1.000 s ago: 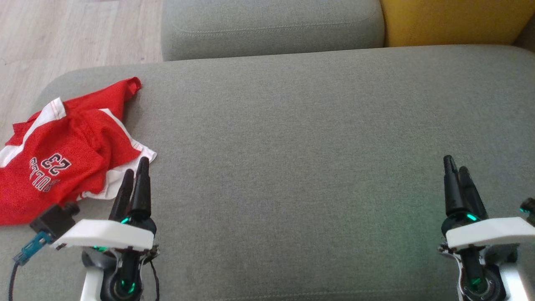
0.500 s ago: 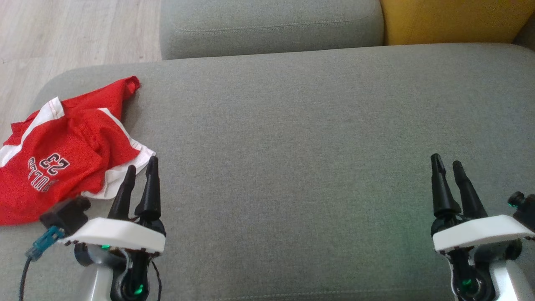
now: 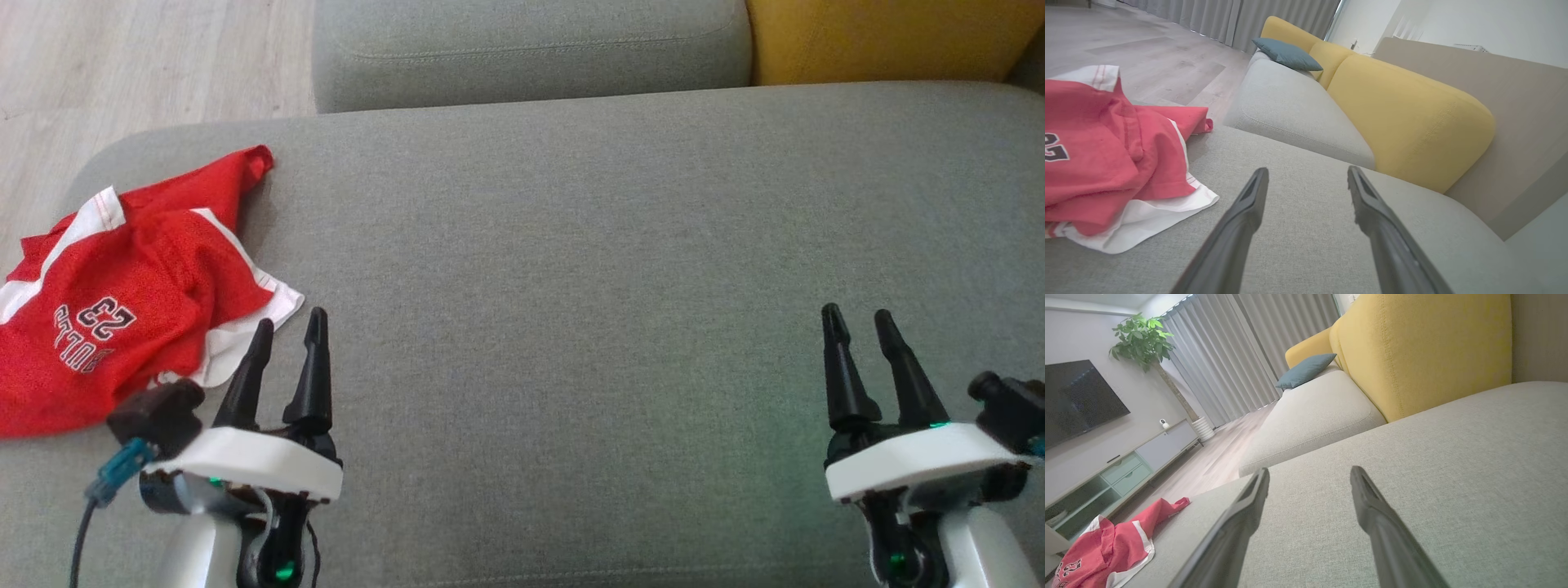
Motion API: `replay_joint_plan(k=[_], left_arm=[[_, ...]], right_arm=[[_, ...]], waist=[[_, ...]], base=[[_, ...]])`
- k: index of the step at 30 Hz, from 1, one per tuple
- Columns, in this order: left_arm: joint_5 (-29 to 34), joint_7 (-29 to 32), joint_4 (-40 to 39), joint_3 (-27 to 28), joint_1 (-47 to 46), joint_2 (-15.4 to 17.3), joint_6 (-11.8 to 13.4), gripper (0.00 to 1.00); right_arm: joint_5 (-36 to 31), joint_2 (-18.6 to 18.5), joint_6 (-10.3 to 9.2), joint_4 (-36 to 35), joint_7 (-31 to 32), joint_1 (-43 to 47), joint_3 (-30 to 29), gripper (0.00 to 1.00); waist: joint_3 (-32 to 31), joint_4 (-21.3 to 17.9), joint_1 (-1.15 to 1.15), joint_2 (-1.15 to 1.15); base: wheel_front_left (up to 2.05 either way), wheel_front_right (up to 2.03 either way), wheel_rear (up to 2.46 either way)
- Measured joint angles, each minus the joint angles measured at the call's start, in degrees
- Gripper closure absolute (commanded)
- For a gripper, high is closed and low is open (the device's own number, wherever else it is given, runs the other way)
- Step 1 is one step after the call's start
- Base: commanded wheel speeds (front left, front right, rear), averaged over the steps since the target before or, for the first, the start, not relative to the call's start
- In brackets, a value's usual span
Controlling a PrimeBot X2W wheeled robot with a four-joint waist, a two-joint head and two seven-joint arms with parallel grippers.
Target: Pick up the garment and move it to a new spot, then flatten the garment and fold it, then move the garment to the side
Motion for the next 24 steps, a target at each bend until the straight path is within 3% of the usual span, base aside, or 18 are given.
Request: replay_joint_plan(k=[24], left_arm=[[14.40, -4.00, 1.69, -0.10, 0.01, 0.02, 2.91, 0.00]], right_arm=[[-14.83, 1.09, 0.01, -0.27, -3.52, 1.19, 0.32, 0.00]], waist=[[0.32, 0.04, 0.00, 0.00]], base=[[0.00, 0.00, 0.00]])
